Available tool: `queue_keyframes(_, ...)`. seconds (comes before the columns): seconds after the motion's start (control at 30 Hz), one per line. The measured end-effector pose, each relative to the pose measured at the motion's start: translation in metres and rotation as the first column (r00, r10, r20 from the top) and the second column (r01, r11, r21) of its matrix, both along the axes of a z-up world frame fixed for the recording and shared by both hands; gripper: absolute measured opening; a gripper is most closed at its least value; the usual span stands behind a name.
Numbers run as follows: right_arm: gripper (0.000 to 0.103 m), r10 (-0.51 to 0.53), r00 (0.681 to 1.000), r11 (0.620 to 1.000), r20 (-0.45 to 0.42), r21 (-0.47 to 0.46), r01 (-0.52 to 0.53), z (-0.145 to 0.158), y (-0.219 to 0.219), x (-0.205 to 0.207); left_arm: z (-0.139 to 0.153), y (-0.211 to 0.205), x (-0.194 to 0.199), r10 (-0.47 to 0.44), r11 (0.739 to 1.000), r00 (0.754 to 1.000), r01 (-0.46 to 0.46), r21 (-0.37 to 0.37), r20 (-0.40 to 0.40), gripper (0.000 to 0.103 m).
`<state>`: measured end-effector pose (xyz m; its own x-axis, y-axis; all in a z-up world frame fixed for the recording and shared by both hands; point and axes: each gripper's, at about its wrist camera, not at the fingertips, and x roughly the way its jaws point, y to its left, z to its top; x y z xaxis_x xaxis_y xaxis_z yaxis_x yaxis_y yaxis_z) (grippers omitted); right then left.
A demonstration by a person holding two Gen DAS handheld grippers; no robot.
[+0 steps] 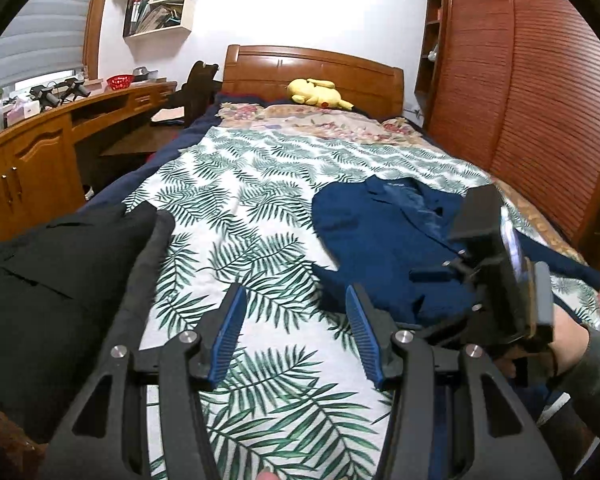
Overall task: Fold large clothes
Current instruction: 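Grasp the blazer side panel with the right tool and lift it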
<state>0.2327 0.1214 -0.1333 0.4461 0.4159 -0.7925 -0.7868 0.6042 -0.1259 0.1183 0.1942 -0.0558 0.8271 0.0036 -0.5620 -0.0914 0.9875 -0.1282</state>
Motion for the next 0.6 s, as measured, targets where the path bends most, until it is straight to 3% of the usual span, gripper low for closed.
queue_keyframes(0.1,0.066,0.005,0.999,0.996,0.034,-0.087,-0.002,-0.019,0.006,0.005,-0.003,0.001,0.002,-0.009,1.000,1.000,0.009,-0.013,-0.012,0.051)
queue_keyframes(0.13,0.050,0.009,0.999,0.996,0.040,-0.092,-0.005,-0.019,0.003,0.007,-0.005,0.000,0.004,-0.013,1.000,1.000,0.013,-0.013,-0.018,0.051)
queue_keyframes(0.23,0.019,-0.001,0.999,0.999,0.048,-0.053,0.003,-0.006,-0.011,0.015,-0.006,-0.005,0.007,-0.021,1.000,1.000,0.021,-0.009,-0.022,0.051)
queue_keyframes(0.3,0.013,-0.015,0.996,1.000,0.083,-0.015,0.016,0.010,-0.023,0.018,-0.007,-0.010,0.010,-0.032,0.999,0.999,0.031,-0.012,-0.024,0.051)
queue_keyframes(0.43,0.010,-0.087,0.986,0.995,0.139,0.060,0.080,0.042,-0.057,0.030,-0.008,-0.022,0.016,-0.050,0.999,0.998,0.050,0.001,-0.033,0.051)
queue_keyframes(0.6,0.010,-0.291,0.942,0.954,0.170,0.123,0.273,0.069,-0.127,0.068,-0.010,-0.038,0.025,-0.082,0.997,0.996,0.082,0.005,-0.046,0.051)
